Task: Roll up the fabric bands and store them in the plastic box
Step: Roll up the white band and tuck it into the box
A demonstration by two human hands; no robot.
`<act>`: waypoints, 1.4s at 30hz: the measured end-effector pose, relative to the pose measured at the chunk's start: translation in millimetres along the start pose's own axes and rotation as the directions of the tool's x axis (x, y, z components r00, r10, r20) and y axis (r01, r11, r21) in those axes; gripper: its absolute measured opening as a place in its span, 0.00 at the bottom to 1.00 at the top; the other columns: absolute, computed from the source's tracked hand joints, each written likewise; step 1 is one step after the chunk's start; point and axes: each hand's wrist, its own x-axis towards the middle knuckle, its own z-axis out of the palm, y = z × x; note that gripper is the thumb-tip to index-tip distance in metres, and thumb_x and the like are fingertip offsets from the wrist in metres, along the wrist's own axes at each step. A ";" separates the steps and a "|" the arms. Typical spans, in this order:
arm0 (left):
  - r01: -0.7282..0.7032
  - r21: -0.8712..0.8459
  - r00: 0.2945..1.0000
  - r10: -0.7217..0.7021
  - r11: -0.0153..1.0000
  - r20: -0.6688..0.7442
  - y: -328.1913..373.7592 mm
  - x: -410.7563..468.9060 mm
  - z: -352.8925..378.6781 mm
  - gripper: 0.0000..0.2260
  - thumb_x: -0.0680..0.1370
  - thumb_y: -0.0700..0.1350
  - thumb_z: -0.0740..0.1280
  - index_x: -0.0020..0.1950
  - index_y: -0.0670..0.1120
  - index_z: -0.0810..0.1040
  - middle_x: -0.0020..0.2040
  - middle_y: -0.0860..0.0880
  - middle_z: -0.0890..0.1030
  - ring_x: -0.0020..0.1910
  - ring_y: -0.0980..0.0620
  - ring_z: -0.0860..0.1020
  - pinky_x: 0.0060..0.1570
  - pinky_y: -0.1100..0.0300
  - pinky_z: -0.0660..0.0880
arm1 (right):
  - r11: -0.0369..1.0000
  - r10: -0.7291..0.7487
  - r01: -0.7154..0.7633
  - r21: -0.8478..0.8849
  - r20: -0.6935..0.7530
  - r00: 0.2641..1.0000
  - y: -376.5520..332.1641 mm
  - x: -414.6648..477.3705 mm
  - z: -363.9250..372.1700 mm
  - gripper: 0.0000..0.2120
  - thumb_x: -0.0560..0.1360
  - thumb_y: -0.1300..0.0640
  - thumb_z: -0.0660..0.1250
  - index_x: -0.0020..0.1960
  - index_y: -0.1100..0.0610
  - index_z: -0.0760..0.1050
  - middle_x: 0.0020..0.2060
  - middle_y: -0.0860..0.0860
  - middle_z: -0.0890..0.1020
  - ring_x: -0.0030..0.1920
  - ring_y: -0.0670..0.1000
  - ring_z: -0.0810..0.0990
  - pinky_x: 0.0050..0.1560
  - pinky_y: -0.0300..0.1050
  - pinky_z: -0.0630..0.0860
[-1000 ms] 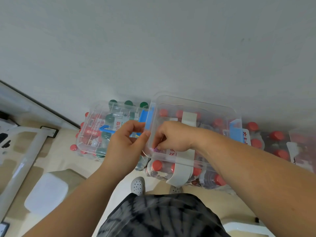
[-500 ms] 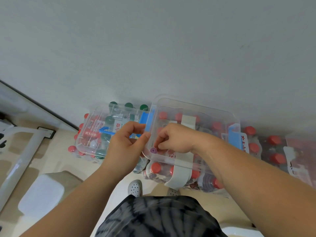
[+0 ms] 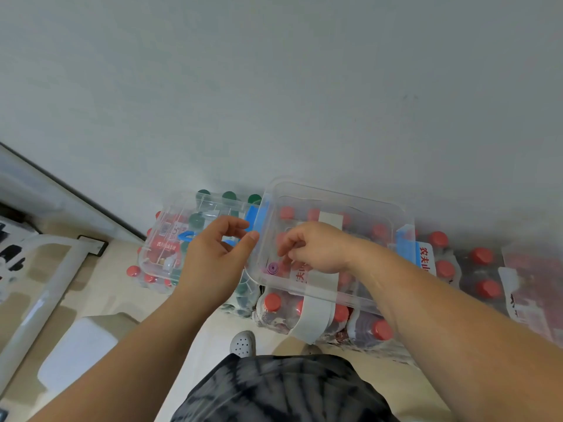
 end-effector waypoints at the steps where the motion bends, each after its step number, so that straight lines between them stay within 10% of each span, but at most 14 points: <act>1: 0.004 0.005 1.000 -0.004 1.000 -0.012 0.5 0.4 -0.9 0.04 0.78 0.52 0.71 0.52 0.58 0.80 0.48 0.61 0.83 0.34 0.47 0.82 0.38 0.50 0.81 | 1.000 -0.002 0.001 -0.013 -0.016 1.000 0.1 -0.9 -0.9 0.11 0.81 0.64 0.65 0.56 0.53 0.82 0.48 0.48 0.86 0.45 0.43 0.83 0.50 0.40 0.80; 9: 0.065 0.039 0.975 -0.055 0.997 -0.214 -10.5 18.5 -38.4 0.04 0.77 0.55 0.69 0.51 0.58 0.80 0.46 0.61 0.83 0.35 0.56 0.83 0.35 0.56 0.76 | 0.948 -0.307 0.300 -0.102 -0.536 0.787 -62.2 -12.3 -4.3 0.07 0.81 0.57 0.65 0.50 0.54 0.83 0.42 0.47 0.85 0.43 0.48 0.81 0.47 0.46 0.78; 15: 0.132 0.227 0.954 -0.062 0.965 -0.294 -45.0 51.1 -93.8 0.15 0.72 0.61 0.67 0.56 0.57 0.78 0.54 0.57 0.81 0.45 0.55 0.81 0.44 0.53 0.78 | 0.851 -0.517 0.382 -0.361 -0.447 0.730 -140.2 1.2 30.8 0.08 0.81 0.56 0.65 0.55 0.56 0.82 0.51 0.53 0.82 0.54 0.54 0.78 0.56 0.50 0.75; 20: 0.217 0.337 0.972 -0.172 0.916 -0.158 -78.0 81.7 -121.0 0.22 0.75 0.54 0.71 0.68 0.48 0.76 0.62 0.47 0.80 0.55 0.45 0.80 0.55 0.47 0.78 | 0.864 -0.344 0.204 -0.460 -0.246 0.906 -161.6 37.8 90.6 0.03 0.80 0.58 0.65 0.53 0.56 0.74 0.49 0.53 0.75 0.56 0.58 0.75 0.49 0.50 0.73; 24: 0.187 0.381 0.978 -0.209 0.905 0.015 -93.6 92.3 -131.1 0.15 0.75 0.55 0.69 0.59 0.52 0.76 0.54 0.46 0.82 0.50 0.44 0.81 0.53 0.45 0.79 | 0.864 -0.081 -0.034 -0.502 -0.205 0.975 -150.6 66.2 127.0 0.19 0.80 0.54 0.63 0.70 0.56 0.68 0.67 0.55 0.72 0.69 0.59 0.68 0.67 0.62 0.70; 30: 0.106 0.351 0.974 -0.168 0.930 0.150 -115.8 104.1 -143.2 0.14 0.79 0.47 0.69 0.64 0.46 0.80 0.34 0.50 0.80 0.36 0.52 0.80 0.35 0.59 0.71 | 0.839 0.098 -0.293 -0.459 -0.401 0.911 -132.5 92.4 143.3 0.17 0.79 0.60 0.64 0.67 0.55 0.72 0.62 0.52 0.75 0.61 0.55 0.72 0.55 0.50 0.73; 35: 0.127 0.293 0.968 -0.183 0.948 0.173 -123.0 118.6 -164.1 0.08 0.79 0.43 0.64 0.57 0.47 0.79 0.43 0.43 0.81 0.47 0.39 0.82 0.48 0.42 0.81 | 0.856 0.068 -0.327 -0.400 -0.540 0.839 -123.4 96.2 153.8 0.10 0.80 0.59 0.64 0.60 0.52 0.77 0.53 0.49 0.77 0.55 0.53 0.73 0.49 0.45 0.70; 42: 0.123 0.210 0.988 -0.139 0.970 0.063 -137.1 121.2 -208.1 0.10 0.81 0.44 0.63 0.60 0.48 0.80 0.41 0.51 0.82 0.39 0.47 0.83 0.36 0.51 0.79 | 0.903 -0.030 -0.252 -0.349 -0.635 0.772 -162.8 100.3 154.1 0.11 0.83 0.49 0.60 0.43 0.49 0.75 0.42 0.43 0.74 0.52 0.50 0.71 0.52 0.50 0.69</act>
